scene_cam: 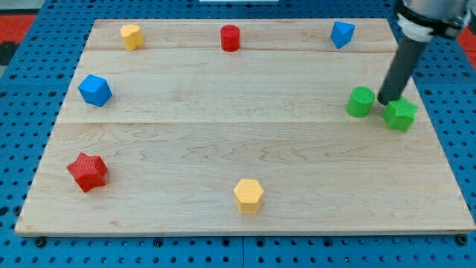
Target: Move the green star to the bottom right
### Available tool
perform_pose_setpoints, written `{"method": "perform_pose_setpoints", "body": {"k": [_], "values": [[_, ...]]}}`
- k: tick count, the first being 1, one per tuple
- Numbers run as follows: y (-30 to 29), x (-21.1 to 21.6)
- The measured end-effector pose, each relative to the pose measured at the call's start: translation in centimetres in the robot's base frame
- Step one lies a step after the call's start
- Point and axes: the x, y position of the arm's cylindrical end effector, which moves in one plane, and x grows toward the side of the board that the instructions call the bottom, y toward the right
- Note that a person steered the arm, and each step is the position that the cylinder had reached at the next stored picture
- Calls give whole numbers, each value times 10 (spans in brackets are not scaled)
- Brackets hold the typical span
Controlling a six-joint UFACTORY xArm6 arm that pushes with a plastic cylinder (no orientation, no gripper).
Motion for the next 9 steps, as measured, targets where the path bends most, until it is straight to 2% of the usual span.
{"method": "perform_pose_setpoints", "body": {"k": [1,2,3,4,5,6,8,9], "values": [[13,-34],[61,-18],[58,38],[21,49],[51,11],[27,-19],[-44,36],[-48,56]]}}
